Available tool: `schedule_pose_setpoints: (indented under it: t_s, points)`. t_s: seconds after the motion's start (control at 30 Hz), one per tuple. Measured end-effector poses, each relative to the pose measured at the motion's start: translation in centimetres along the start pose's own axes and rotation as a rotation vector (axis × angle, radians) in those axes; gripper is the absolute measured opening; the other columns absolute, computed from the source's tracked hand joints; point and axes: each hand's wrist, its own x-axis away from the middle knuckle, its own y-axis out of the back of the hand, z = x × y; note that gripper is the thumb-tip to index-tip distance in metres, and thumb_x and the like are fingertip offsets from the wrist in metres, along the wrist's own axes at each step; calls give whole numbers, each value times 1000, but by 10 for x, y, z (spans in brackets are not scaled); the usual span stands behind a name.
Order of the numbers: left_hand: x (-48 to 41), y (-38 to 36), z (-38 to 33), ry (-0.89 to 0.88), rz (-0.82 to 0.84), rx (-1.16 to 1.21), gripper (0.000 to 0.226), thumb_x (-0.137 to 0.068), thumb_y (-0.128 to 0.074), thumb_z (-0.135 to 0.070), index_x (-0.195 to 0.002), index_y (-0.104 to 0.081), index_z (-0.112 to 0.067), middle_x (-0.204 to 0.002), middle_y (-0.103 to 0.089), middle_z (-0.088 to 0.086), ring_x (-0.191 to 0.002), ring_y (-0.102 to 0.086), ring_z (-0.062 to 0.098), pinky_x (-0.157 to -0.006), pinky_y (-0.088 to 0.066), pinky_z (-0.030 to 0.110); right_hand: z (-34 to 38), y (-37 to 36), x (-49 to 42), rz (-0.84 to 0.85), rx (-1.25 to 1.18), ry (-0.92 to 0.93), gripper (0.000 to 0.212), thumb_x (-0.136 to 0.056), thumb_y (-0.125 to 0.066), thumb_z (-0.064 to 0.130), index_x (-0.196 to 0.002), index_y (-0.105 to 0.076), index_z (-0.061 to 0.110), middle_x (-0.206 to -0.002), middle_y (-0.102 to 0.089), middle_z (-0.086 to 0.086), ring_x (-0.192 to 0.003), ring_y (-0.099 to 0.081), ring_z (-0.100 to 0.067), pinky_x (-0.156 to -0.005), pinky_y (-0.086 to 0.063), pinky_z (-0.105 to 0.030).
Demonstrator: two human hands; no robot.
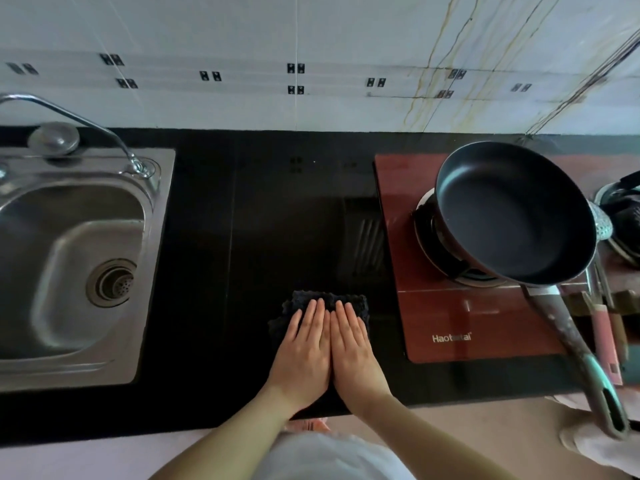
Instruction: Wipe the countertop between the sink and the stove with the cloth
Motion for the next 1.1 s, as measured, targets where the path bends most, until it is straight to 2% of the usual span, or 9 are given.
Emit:
schedule_pose_setpoints:
  t_s: [0.07, 0.17, 0.27, 0.43, 0.5, 0.57, 0.67, 1.1]
  points:
    - [-8, 3, 5, 5, 6, -8, 53, -95, -28, -28, -139, -28, 1, -146, -34, 24, -138, -26, 35, -111, -26, 50, -2, 4, -9, -1, -6, 18, 76, -83, -60, 22, -145, -21, 4, -153, -21, -17, -143, -14, -32, -115, -16, -45]
    - [-28, 7, 16, 60, 20, 6, 55, -92, -32, -25, -140, -26, 1, -147, -32, 24, -140, -24, 34, -113, -21, 49, -6, 15, -32, 9, -10, 42, 74, -84, -62, 20, -145, -23, 3, -152, -24, -18, -141, -16, -31, -110, -18, -44]
    - [-50, 13, 25, 93, 30, 8, 58, -91, -25, -26, -143, -19, 0, -150, -25, 23, -142, -18, 33, -114, -20, 48, -13, 22, -58, 12, -16, 37, 73, -86, -58, 16, -146, -18, 2, -154, -19, -19, -142, -10, -31, -111, -10, -43]
    - [-90, 21, 47, 121, 19, -28, 60, -88, -20, -26, -143, -16, -1, -152, -22, 22, -142, -15, 32, -116, -14, 46, -21, 39, -106, 1, -74, 80, 64, -97, -40, 13, -148, -2, 4, -153, 11, -11, -141, 15, -26, -116, 4, -39]
    - [-106, 25, 54, 144, 4, -35, 61, -88, -19, -26, -144, -17, 0, -152, -21, 22, -142, -15, 32, -116, -13, 46, -25, 45, -125, -19, -78, 105, 62, -99, -34, 15, -147, 4, 6, -150, 18, -8, -140, 21, -24, -116, 8, -37]
    - [-123, 30, 61, 156, -6, -47, 60, -90, -19, -26, -145, -14, 0, -153, -17, 22, -143, -11, 31, -117, -8, 45, -30, 51, -144, -48, -91, 115, 59, -101, -31, 16, -147, 4, 8, -151, 17, -7, -140, 20, -22, -113, 12, -34]
    - [-148, 37, 72, 167, -8, -34, 60, -95, -23, -27, -146, -5, -2, -156, -7, 20, -144, -1, 30, -117, 0, 43, -37, 57, -172, -68, -76, 121, 56, -101, -30, 17, -148, -2, 8, -157, 6, -11, -143, 15, -24, -116, 8, -36]
    - [-250, 52, 121, 219, -106, -30, 55, -97, -22, -25, -147, -12, -4, -156, -12, 16, -145, -6, 26, -118, -5, 41, -66, 77, -284, -134, -68, 121, 54, -100, -31, 15, -149, -9, 5, -158, -4, -15, -145, 5, -27, -117, 3, -36]
